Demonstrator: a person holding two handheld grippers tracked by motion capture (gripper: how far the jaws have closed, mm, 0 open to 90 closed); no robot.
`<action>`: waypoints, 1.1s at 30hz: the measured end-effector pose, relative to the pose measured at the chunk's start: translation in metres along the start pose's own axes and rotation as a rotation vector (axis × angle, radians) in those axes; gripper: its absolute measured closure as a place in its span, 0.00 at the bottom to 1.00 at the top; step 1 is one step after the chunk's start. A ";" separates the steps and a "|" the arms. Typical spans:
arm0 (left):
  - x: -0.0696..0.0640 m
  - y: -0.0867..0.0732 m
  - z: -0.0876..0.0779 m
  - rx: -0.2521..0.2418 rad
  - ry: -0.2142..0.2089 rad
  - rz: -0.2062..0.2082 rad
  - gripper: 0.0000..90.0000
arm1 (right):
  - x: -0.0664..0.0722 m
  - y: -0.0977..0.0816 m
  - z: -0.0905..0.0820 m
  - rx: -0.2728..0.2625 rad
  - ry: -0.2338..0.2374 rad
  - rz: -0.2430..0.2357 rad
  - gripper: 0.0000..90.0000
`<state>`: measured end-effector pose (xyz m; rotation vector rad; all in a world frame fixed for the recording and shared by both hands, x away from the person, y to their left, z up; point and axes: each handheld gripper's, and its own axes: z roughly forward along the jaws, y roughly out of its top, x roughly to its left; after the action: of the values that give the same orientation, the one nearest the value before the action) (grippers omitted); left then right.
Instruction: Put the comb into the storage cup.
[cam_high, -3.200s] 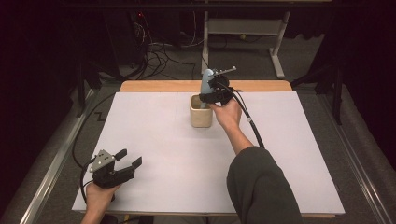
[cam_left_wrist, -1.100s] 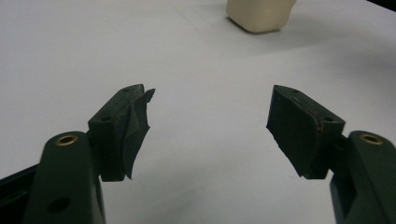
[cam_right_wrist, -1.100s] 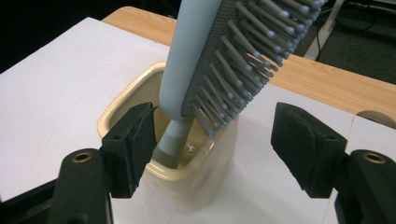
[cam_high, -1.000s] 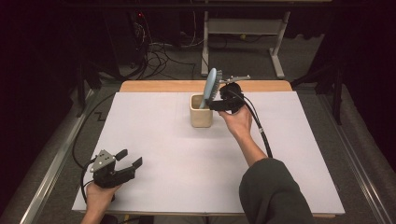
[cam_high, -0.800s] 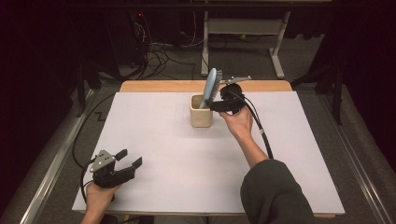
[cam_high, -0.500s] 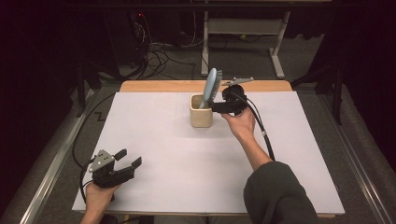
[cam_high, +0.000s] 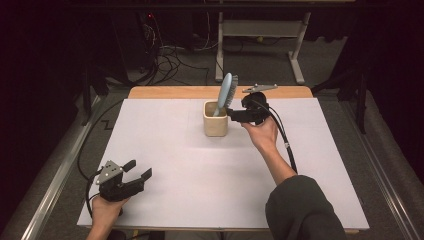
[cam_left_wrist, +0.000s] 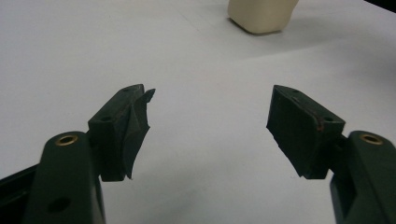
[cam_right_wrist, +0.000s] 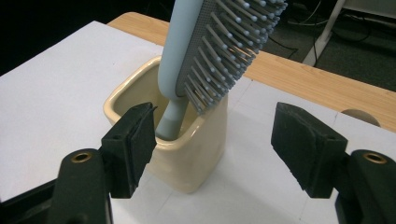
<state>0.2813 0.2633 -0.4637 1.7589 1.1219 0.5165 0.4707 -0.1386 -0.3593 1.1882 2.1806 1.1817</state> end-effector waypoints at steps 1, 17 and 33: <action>0.000 0.000 0.000 0.000 0.000 0.000 0.33 | 0.000 0.000 -0.001 -0.001 -0.001 -0.001 0.34; 0.000 0.000 0.000 0.002 0.001 0.003 0.33 | -0.005 -0.006 -0.008 -0.014 -0.001 0.004 0.34; 0.000 0.000 0.000 0.003 0.003 0.000 0.33 | -0.016 -0.014 -0.024 -0.022 -0.015 0.009 0.34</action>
<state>0.2815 0.2635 -0.4639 1.7611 1.1258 0.5177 0.4568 -0.1674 -0.3575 1.1953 2.1484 1.1934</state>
